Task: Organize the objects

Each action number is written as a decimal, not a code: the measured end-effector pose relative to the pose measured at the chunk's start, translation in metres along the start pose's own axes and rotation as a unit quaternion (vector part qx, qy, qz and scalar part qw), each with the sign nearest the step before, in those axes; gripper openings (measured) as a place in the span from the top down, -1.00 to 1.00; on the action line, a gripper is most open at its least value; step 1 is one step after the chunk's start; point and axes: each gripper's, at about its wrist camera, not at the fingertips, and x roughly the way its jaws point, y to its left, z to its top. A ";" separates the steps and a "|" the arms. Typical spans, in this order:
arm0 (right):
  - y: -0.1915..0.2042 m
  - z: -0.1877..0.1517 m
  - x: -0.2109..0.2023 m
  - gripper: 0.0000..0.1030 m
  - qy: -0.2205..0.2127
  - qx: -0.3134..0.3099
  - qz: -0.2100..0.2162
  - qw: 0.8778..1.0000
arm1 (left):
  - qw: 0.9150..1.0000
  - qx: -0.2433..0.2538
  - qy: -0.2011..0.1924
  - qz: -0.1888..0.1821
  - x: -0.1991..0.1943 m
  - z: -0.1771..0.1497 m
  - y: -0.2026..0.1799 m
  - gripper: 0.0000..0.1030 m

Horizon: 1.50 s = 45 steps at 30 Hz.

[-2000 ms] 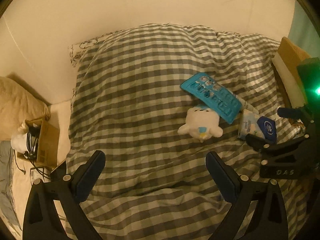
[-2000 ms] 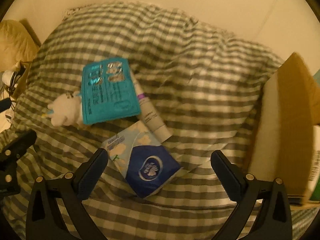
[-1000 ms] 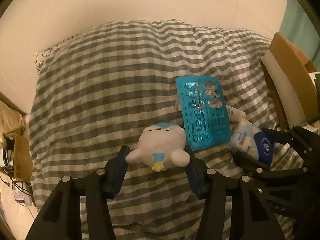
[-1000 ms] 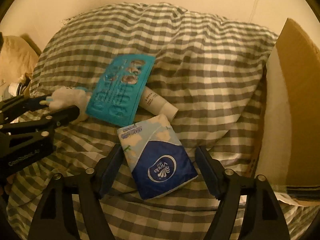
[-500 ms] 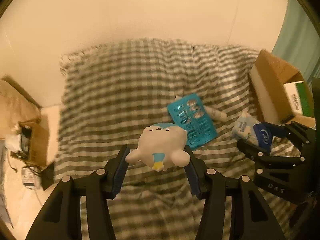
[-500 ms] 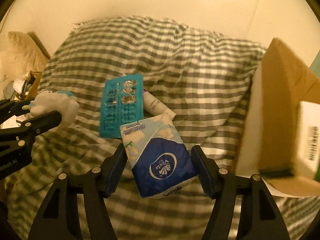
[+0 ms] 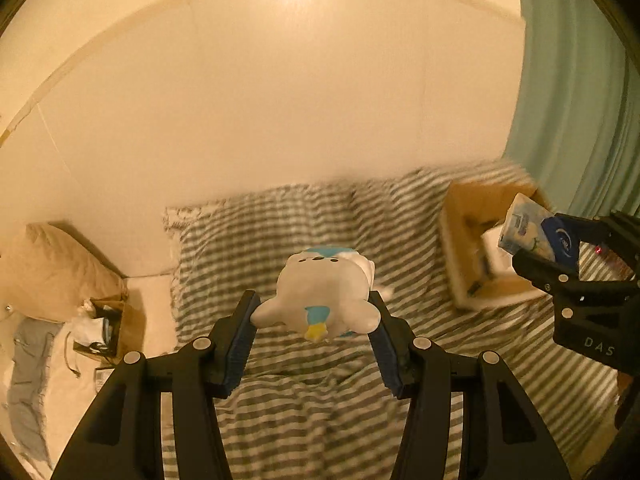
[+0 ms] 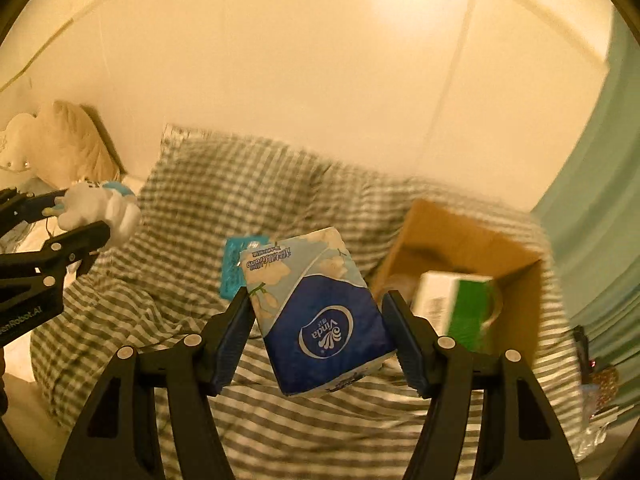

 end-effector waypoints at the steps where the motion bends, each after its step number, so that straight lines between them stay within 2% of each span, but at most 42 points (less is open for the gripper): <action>1: -0.004 0.001 -0.012 -0.26 -0.007 -0.002 -0.004 1.000 | 1.000 -0.004 -0.006 -0.009 -0.007 0.004 -0.005 -0.06; 10: -0.058 0.012 -0.092 -0.26 -0.058 0.002 -0.052 0.997 | 0.998 0.001 -0.051 -0.036 -0.044 0.045 -0.064 -0.06; 14: -0.086 0.016 -0.104 -0.26 -0.070 0.012 -0.060 0.996 | 0.997 0.009 -0.059 -0.045 -0.042 0.062 -0.094 -0.06; 20: -0.135 0.027 -0.104 -0.26 -0.083 0.040 -0.061 0.994 | 0.996 0.027 -0.057 -0.056 -0.018 0.088 -0.140 -0.06; 27: -0.187 0.044 -0.091 -0.26 -0.083 0.065 -0.070 0.992 | 0.995 0.038 -0.047 -0.074 0.024 0.107 -0.184 -0.06; 32: -0.210 0.052 -0.062 -0.26 -0.074 0.071 -0.068 0.992 | 0.995 0.054 -0.036 -0.078 0.060 0.115 -0.208 -0.06; 45: -0.245 0.047 0.043 -0.26 -0.018 0.087 -0.044 0.995 | 0.995 0.065 0.004 -0.071 0.147 0.105 -0.224 -0.06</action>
